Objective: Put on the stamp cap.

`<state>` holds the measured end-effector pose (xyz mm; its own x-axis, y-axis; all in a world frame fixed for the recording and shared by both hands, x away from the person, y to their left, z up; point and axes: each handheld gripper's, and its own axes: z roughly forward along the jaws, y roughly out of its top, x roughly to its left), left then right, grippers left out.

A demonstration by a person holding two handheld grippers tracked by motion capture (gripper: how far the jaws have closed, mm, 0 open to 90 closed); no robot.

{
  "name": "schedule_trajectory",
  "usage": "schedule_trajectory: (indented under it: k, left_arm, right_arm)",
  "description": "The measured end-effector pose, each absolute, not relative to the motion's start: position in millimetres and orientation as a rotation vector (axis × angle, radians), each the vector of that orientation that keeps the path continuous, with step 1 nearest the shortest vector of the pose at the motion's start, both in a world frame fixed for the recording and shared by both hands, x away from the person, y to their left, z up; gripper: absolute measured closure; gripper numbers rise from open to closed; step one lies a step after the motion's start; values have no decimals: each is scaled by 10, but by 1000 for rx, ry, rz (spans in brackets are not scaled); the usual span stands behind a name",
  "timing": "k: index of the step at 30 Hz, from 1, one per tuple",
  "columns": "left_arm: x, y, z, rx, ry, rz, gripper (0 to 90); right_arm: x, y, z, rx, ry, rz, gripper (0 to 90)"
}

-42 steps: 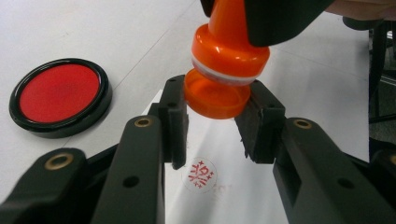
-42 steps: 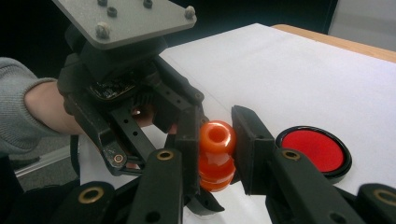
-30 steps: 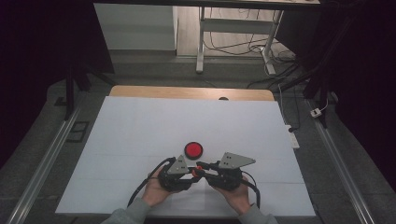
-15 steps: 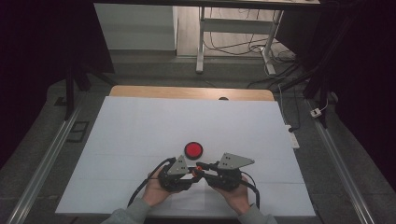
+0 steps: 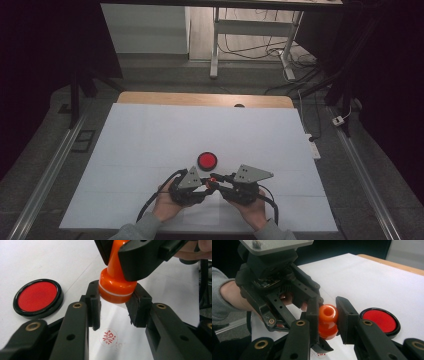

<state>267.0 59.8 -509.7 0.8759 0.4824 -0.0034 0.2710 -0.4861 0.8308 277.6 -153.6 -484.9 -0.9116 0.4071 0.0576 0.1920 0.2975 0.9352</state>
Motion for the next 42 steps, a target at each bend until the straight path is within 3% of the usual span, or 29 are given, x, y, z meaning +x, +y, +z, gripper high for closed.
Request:
schedule_trajectory:
  k: [20,42]
  left_arm:
    - [2629,576,-5099,2133,540,376,653]
    - [2659,579,-5139,2186,547,361,650]
  right_arm:
    - [2796,-1556,-4922,607,2353,1725,728]
    - [2788,-1510,-5011,628,2360,1692,729]
